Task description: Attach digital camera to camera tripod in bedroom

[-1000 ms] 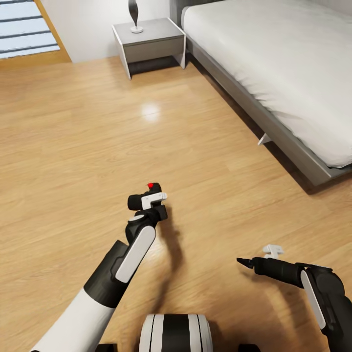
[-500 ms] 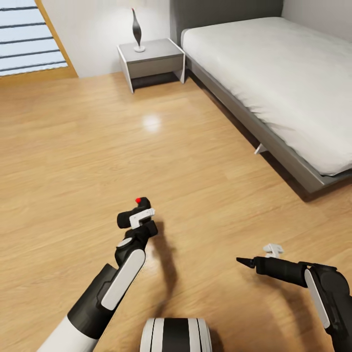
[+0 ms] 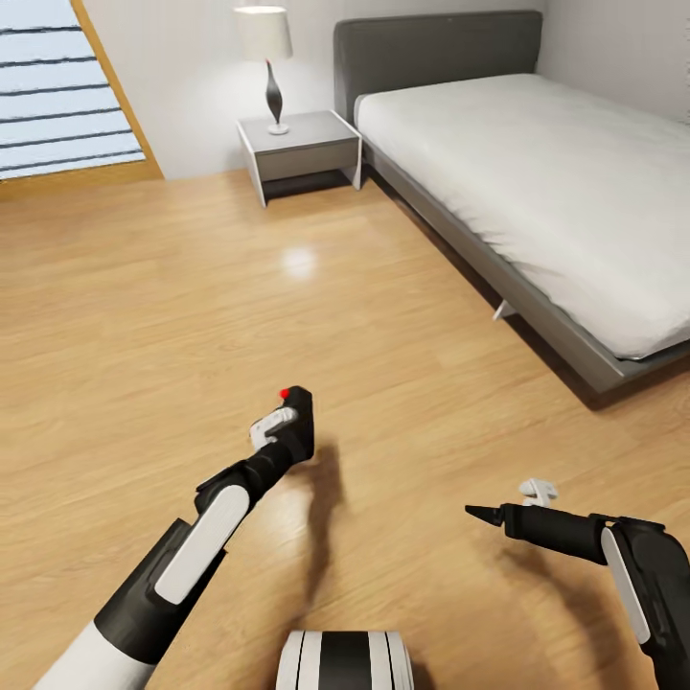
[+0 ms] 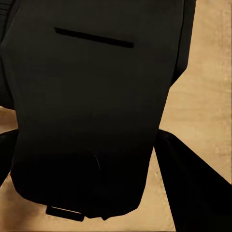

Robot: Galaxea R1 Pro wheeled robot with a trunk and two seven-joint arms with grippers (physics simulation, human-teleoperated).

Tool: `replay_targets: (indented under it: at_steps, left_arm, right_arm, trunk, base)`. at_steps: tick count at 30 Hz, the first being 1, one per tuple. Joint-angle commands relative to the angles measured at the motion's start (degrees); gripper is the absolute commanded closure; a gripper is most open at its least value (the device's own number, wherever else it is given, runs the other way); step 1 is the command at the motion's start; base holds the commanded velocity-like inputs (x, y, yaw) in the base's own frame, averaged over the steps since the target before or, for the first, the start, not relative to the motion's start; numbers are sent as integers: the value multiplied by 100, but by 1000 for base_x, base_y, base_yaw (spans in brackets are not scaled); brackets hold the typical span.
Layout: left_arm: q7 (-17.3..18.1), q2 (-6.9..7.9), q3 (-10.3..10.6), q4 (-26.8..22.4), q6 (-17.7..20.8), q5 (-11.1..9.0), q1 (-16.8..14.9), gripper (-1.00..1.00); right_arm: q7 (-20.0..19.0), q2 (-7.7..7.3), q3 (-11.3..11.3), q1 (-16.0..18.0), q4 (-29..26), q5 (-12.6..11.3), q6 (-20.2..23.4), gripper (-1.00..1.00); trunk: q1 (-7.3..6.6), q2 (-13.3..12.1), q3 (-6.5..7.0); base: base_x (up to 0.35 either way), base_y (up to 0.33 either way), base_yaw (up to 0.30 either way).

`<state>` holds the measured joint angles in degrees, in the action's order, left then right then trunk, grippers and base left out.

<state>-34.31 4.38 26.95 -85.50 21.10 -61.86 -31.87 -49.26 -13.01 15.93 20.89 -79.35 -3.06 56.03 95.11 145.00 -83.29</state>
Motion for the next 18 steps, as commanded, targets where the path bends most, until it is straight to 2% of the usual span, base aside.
replay_targets:
  at_steps: [1, 4, 5, 11, 12, 16, 18]
  left_arm:
    - [148, 54, 7, -5, 13, -101, -4, 100]
    - [655, 229, 5, 1, 19, -334, -4, 100]
    - [967, 349, 6, 3, 22, -513, -4, 100]
    - [1683, 612, 5, 37, 42, -1078, -4, 100]
    - [1828, 664, 4, 66, 49, -1235, -4, 100]
    - [2014, 722, 3, 149, 52, -1478, -4, 100]
    - [2046, 731, 6, 168, 52, -1522, -4, 100]
  right_arm:
    - [3, 0, 5, 3, -2, -26, 45, -100]
    - [2, 0, 4, 3, -2, -34, 47, -100]
    - [1, 3, 2, 3, -2, -42, 48, -100]
    - [1, 6, -1, 3, 0, -56, 48, -100]
    - [-1, 5, -2, 3, 1, -55, 48, -100]
    - [-4, 2, -2, 3, 5, -55, 49, -100]
    - [-4, 1, -2, 3, 6, -54, 49, -100]
  trunk:
    - [-3, 0, 19]
    - [-11, -4, 85]
    - [-14, -5, 108]
    - [-29, -13, 241]
    - [-32, -15, 263]
    - [-42, -20, 351]
    - [-47, -23, 396]
  base:
    - [0, 0, 0]
    - [0, 0, 0]
    - [0, 0, 0]
    - [0, 0, 0]
    - [0, 0, 0]
    - [0, 0, 0]
    - [0, 0, 0]
